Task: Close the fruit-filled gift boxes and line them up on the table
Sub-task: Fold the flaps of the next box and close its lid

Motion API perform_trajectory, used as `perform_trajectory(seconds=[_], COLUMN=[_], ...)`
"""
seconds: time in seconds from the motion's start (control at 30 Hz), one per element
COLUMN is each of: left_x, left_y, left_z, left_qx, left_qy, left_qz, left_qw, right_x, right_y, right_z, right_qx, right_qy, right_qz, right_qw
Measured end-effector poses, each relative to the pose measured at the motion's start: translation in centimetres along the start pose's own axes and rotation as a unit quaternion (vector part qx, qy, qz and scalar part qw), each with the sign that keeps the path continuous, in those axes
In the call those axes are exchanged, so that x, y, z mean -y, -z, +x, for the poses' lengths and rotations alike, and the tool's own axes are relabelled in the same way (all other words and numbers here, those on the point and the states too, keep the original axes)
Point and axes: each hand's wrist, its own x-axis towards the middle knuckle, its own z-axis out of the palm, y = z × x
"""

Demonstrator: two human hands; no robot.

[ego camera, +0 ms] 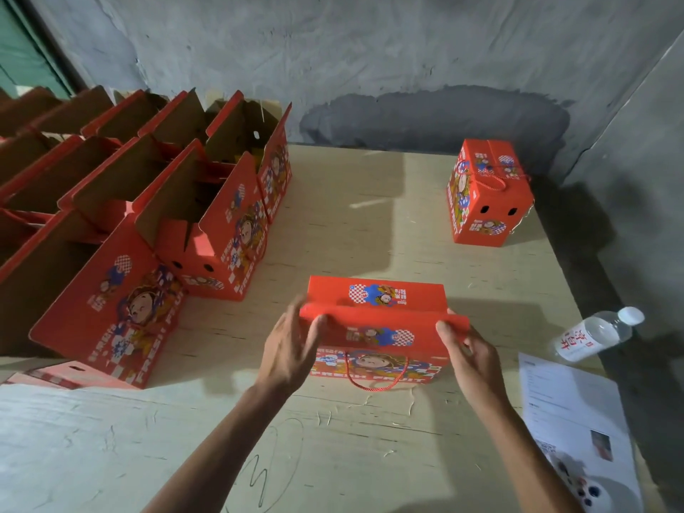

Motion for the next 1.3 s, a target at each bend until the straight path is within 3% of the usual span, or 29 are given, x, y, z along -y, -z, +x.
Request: perform_trajectory(seconds=[0.1,0.2,0.37,0.47,0.7,0.77,0.9,1.1,1.3], left_x=[-0.2,0.1,0.3,0.4,0.5,0.4,-1.0,-1.9,-1.5], left_y=[-0.9,-1.2,-1.9,-1.6,-2.9,-3.0,-4.5,-6.5,-6.5], left_z=[1.1,1.6,1.3,1.9,2.4,2.8,3.5,4.0,3.9], left_qx=[-0.021,0.007,0.052,0.057,0.065,0.069,0.074,0.030,0.044], left_qy=[0.017,-0.047,-0.077,-0.096,-0.218,-0.231,-0.253,-0.281,-0.276], left_qz=[0.033,0.102,0.278,0.277,0.263,0.258,0.250,0.213,0.214], left_qw=[0.999,0.994,0.956,0.954,0.938,0.936,0.932,0.935,0.936], right_x=[1.0,1.9,1.3,1.0,0.7,0.6,0.4,1.1,1.0], right_y=[-1.7,-2.5,-2.9,-3.0,-4.4,-4.5,-4.9,-7.5,-7.7], right_z=[-0.2,0.3,1.3,1.5,2.0,2.3,2.8,2.5,3.3], right_qx=[-0.076,-0.107,-0.094,-0.082,-0.138,-0.153,-0.155,-0.131,-0.146], right_qy=[0.005,-0.005,0.094,0.105,0.138,0.154,0.286,0.301,0.310], right_qz=[-0.015,0.017,-0.152,-0.197,-0.225,-0.280,-0.354,-0.361,-0.364], right_qw=[0.997,0.994,0.979,0.971,0.955,0.935,0.877,0.873,0.866])
